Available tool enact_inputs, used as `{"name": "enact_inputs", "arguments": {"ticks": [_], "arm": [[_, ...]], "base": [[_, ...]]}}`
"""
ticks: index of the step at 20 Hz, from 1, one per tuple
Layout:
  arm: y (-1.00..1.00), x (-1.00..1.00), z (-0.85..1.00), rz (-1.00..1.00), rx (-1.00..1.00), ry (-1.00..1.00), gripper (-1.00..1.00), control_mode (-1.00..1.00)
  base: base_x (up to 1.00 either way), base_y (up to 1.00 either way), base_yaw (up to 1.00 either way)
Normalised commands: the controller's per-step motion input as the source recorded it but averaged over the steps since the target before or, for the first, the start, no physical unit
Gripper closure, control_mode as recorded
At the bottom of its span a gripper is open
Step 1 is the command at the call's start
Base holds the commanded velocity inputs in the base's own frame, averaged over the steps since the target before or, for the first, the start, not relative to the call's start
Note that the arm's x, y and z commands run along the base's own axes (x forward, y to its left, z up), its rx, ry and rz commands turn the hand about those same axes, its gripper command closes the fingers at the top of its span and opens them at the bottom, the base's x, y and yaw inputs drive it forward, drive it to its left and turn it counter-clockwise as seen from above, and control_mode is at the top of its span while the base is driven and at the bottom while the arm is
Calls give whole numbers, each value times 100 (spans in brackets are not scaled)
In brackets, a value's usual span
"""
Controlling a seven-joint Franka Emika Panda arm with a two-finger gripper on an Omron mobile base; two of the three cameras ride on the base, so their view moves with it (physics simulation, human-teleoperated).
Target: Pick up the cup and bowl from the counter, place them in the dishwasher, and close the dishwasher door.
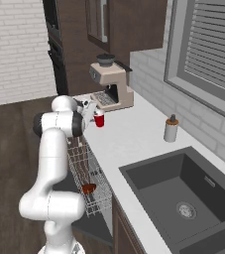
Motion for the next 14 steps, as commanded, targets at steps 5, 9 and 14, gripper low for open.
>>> {"name": "enact_inputs", "arguments": {"ticks": [5, 9, 14], "arm": [[0, -9, -7, 0, 0, 0, 100, -100], [3, -63, 0, 0, 0, -2, 100, -100], [9, -100, 0, -3, 2, -4, 100, -100]], "base": [[0, 0, 0], [0, 0, 0], [0, 0, 0]]}}
